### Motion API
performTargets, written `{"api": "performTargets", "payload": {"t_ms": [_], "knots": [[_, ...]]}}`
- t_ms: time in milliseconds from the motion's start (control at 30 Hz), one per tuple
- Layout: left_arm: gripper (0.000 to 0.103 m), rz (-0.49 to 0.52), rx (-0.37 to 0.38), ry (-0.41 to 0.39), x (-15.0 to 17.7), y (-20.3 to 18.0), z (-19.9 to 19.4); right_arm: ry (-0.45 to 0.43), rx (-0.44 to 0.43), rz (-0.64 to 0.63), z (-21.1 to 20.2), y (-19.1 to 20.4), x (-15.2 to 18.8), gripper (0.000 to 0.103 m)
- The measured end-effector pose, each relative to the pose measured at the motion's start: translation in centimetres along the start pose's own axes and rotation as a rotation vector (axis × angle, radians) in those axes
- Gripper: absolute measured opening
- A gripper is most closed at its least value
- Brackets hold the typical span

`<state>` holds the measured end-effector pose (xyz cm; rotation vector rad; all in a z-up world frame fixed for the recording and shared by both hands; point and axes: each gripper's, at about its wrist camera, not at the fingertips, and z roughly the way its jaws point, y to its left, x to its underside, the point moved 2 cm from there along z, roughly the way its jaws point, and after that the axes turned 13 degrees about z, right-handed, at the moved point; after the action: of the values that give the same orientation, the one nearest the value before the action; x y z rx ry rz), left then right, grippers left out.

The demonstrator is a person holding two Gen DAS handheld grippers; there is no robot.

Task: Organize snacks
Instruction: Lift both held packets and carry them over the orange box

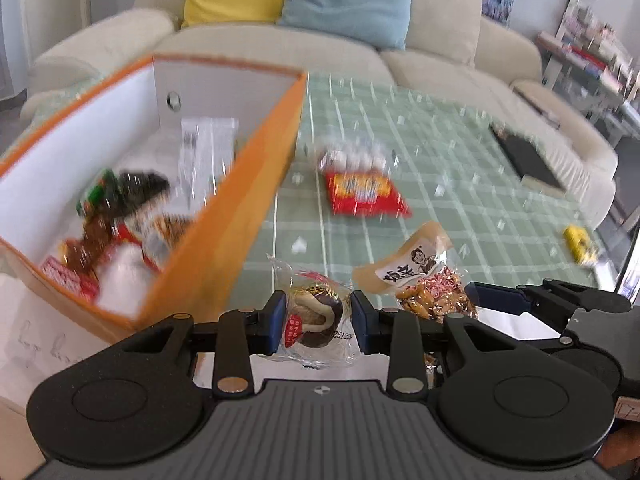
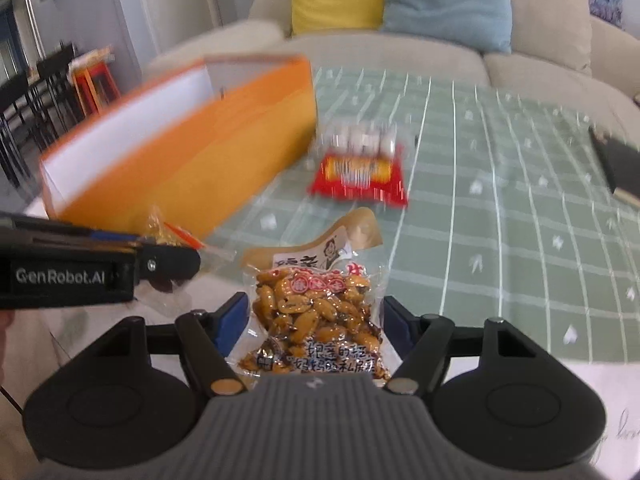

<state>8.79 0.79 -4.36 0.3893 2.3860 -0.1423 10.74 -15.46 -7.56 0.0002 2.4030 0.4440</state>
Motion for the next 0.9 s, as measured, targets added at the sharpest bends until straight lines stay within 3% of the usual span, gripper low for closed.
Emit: {"api": "performTargets", "payload": {"t_ms": [200, 367, 467, 667, 900], "knots": [[0.038, -0.028, -0.050, -0.131, -3.0, 2.2, -3.9, -0.104, -0.064, -0.012, -2.5, 2.1, -3.9, 0.069], [0.038, -0.040, -0.128, -0.180, -5.2, 5.3, -5.9, -0.164, -0.142, -0.063, -3.8, 5.4, -7.8, 0.069], [0.039, -0.058, -0.192, -0.180, -6.3, 7.6, -6.4, -0.190, -0.172, -0.107, -3.6, 7.7, -9.6, 0.069], [0.038, -0.100, -0.253, -0.140, -7.6, 12.3, -5.8, -0.184, -0.213, -0.205, -1.3, 12.3, -12.3, 0.069], [0.038, -0.095, -0.268, -0.037, -7.5, 16.1, -2.1, -0.138, -0.179, -0.332, 3.4, 15.7, -14.0, 0.069]]}}
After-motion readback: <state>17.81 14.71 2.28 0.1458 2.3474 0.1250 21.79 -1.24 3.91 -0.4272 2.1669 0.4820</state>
